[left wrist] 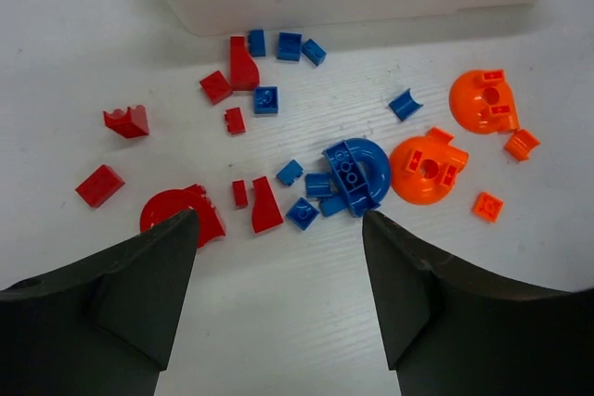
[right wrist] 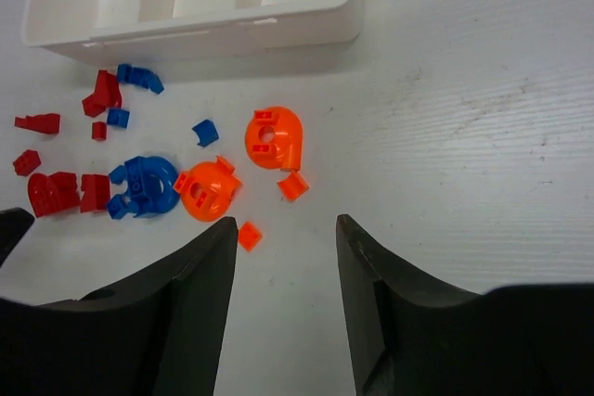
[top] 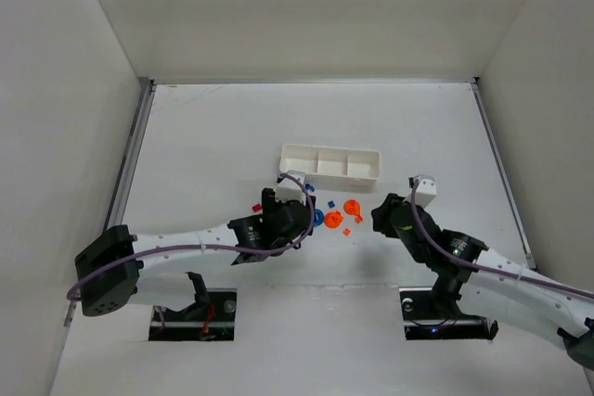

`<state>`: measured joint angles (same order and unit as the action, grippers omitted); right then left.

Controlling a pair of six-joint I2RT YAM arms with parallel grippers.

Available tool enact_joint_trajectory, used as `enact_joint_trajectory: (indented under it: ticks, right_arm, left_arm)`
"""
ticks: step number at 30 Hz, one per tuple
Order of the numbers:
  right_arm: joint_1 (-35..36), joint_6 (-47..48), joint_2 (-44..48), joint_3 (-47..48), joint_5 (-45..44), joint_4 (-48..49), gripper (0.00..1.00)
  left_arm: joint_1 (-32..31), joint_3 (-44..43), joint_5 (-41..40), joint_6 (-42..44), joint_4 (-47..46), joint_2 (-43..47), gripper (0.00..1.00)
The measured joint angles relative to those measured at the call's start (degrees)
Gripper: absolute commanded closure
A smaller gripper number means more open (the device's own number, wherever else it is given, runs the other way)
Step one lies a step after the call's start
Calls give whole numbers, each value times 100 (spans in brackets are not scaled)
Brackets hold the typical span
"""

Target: Sort the legos into containers by color

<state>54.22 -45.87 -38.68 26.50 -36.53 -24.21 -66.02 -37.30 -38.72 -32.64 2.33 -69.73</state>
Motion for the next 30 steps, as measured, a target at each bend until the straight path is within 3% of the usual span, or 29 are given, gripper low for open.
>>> enact_joint_trajectory:
  ticks: [3,6,8,10,11,14,18,21,30]
  right_arm:
    - [-20,4,-133,0,13,70,47]
    - [-20,59,-433,7,11,122,63]
    - [-20,111,-726,50,17,164,86]
    - [-20,210,-1093,164,17,243,96]
    - [-20,212,-1182,197,17,278,96]
    - [-13,264,-1646,398,24,459,91]
    - [122,343,-2343,704,17,774,63]
    - [208,420,-2839,807,28,1099,53]
    - [74,584,-4004,876,37,1814,51]
  left_arm:
    - [-118,-59,96,4,-87,-94,30]
    - [-149,-57,155,24,-223,-66,35]
    - [-144,-31,195,42,-367,31,52]
    - [-138,76,234,74,-551,227,72]
    - [-138,142,249,92,-599,352,75]
    - [-138,260,278,111,-678,612,84]
    - [-186,424,306,109,-748,866,82]
    - [-245,511,367,116,-815,874,79]
    - [-627,887,466,125,-1513,540,74]
